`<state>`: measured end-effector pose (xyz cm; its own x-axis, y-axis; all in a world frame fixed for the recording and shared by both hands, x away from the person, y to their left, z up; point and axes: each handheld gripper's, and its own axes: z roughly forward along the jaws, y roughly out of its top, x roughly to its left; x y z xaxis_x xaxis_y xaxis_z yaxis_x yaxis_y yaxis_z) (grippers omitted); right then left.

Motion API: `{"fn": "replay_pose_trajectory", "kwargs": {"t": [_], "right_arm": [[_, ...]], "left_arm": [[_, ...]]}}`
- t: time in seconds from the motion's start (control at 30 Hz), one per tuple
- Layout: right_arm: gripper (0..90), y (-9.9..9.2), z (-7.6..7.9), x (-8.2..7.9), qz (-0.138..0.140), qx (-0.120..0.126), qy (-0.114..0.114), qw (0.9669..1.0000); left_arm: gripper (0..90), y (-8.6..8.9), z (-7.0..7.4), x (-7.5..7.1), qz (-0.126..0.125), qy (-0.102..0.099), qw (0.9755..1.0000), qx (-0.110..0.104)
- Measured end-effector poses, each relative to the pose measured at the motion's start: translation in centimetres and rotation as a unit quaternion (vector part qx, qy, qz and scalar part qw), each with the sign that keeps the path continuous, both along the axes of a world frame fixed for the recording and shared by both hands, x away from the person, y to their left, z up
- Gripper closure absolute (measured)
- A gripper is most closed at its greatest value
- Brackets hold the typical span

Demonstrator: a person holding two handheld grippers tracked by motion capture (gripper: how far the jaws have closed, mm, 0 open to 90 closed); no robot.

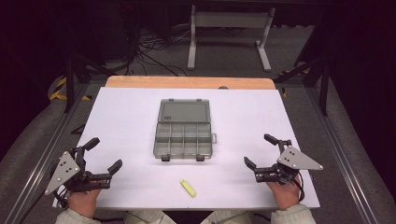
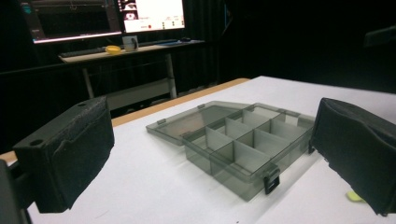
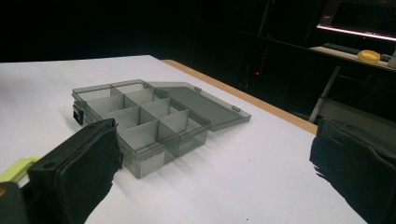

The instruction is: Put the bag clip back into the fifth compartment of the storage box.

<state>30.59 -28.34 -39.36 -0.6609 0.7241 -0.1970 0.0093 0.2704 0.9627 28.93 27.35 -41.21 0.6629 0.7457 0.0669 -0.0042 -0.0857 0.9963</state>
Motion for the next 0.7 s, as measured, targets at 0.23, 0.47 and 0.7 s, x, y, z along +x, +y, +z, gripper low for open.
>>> {"fn": "replay_pose_trajectory", "kwargs": {"t": [0.23,0.47,0.7], "right_arm": [[1.7,0.09,0.02,-0.03,0.005,0.0,-0.001,1.0],[2.5,0.19,0.02,-0.04,0.011,-0.004,-0.003,0.9999],[2.7,0.2,0.05,-0.08,0.012,-0.005,-0.003,0.9999]], "left_arm": [[0.2,-0.02,0.02,-0.14,0.003,-0.003,1.0,-0.003],[0.2,-0.1,0.25,-0.28,0.005,-0.005,0.9999,0.008],[0.2,-0.16,0.36,-0.24,0.006,0.0,1.0,0.006]]}}
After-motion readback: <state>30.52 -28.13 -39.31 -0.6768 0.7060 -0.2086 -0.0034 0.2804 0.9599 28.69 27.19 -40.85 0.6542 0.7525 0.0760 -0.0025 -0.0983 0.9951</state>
